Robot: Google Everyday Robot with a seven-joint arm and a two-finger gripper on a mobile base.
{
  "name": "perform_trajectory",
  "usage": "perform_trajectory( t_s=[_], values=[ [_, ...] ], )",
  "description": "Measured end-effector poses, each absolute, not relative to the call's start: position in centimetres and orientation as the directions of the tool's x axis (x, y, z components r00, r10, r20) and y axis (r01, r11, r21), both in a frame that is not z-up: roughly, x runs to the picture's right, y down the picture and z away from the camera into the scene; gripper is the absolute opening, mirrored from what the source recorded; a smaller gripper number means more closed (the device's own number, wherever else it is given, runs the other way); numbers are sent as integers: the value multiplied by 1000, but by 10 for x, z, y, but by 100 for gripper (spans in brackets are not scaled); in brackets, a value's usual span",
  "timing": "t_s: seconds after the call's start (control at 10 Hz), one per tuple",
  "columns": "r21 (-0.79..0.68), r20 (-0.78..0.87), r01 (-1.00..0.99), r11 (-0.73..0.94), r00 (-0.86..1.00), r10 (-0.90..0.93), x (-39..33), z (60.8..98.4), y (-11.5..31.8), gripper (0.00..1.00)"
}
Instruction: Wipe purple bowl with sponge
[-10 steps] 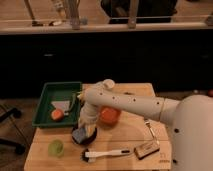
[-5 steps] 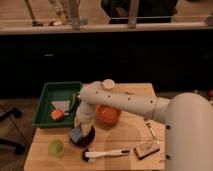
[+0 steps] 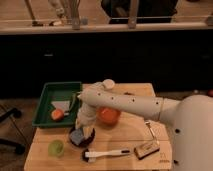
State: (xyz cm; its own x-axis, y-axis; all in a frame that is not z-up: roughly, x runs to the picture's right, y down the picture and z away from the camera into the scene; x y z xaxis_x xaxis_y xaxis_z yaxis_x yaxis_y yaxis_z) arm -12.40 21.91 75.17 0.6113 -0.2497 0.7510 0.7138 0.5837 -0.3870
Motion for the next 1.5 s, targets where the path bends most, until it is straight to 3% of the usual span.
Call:
perform_trajectory(
  t_s=[0.9,1.5],
  values=[
    [-366,757,721,588,598,-263,-136,764,204,5],
    [-330,783,755,566,554,-283,-136,738,215,5]
  ],
)
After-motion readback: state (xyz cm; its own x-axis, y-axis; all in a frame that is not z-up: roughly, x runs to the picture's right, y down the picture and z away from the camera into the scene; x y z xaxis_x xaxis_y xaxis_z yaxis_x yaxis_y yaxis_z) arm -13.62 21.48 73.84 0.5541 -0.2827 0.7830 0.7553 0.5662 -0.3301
